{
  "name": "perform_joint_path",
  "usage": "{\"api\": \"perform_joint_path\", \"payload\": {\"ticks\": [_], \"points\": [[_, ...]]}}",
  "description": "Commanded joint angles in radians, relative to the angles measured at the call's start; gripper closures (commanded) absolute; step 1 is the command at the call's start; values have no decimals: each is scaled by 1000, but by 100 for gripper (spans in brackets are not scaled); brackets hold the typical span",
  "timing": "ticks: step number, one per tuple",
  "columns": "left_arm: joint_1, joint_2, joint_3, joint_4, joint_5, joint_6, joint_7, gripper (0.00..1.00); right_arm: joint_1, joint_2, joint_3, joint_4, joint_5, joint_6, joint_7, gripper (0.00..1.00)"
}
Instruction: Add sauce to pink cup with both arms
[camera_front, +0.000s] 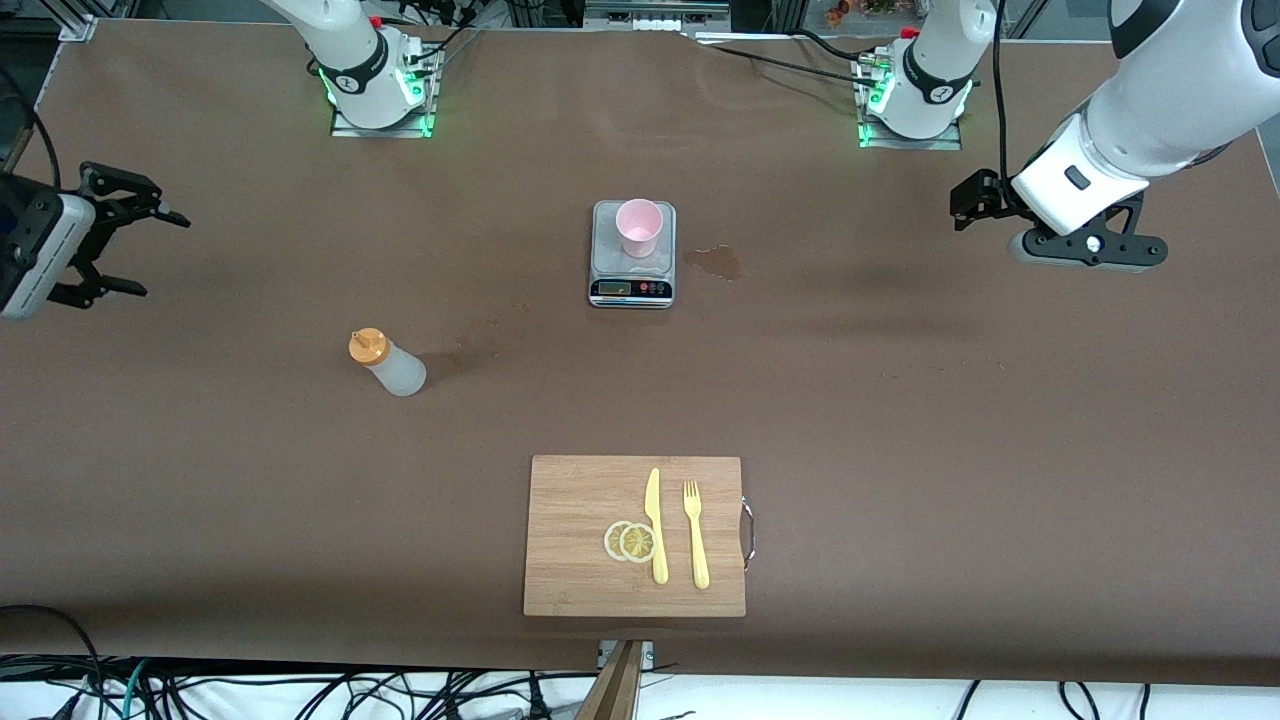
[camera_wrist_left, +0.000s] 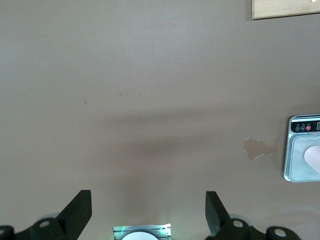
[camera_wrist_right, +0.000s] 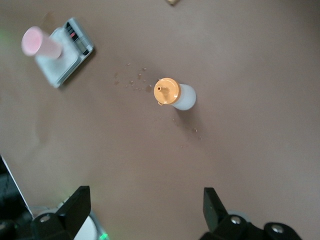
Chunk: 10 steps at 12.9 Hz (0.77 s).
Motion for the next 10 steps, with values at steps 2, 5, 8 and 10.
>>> {"api": "perform_joint_path", "payload": {"ticks": [2,5,8,10], "points": [[5,-8,3,6,-25,-16,26,0,15,-112,101,-47,-143,30,436,0],[5,-8,3,6,-24,-16,26,0,13,-117,144,-34,-194,34,679,0],[5,-8,3,6,-25,-16,26,0,12,-118,152,-34,-194,41,689,0],[5,-8,3,6,-25,-16,26,0,12,-120,152,-34,-202,46,695,0]]}}
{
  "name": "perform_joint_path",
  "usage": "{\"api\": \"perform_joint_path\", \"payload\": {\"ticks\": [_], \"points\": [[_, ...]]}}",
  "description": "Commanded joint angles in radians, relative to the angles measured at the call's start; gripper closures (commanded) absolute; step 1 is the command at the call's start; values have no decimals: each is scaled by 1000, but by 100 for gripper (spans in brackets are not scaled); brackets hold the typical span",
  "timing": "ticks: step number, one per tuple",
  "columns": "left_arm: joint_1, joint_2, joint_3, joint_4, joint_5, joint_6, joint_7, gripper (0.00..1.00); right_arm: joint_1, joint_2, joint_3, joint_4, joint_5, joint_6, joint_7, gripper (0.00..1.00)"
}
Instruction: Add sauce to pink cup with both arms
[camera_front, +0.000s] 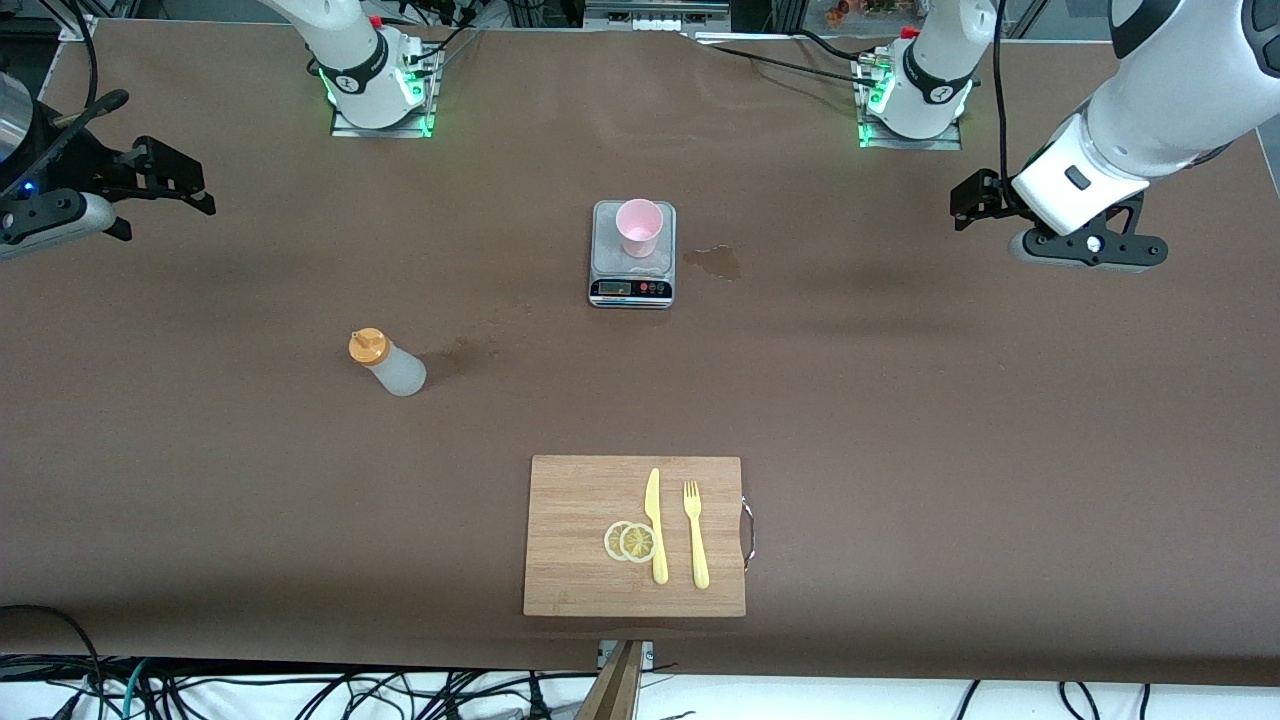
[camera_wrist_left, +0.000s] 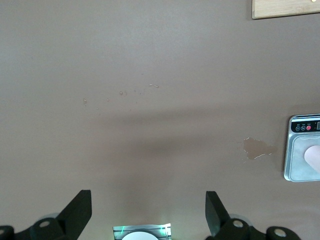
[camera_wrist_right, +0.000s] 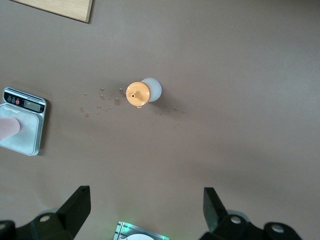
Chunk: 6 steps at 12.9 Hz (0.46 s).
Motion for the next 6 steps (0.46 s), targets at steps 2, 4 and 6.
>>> {"api": "perform_joint_path", "payload": {"ticks": [2,4,6], "points": [[5,-7,2,6,-25,-15,26,0,-4,-25,7,-28,-21,21,23,0],[5,-7,2,6,-24,-15,26,0,-4,-26,7,-16,-35,20,25,0],[5,-8,2,6,-24,-15,26,0,-4,-25,7,-16,-41,20,25,0]]}}
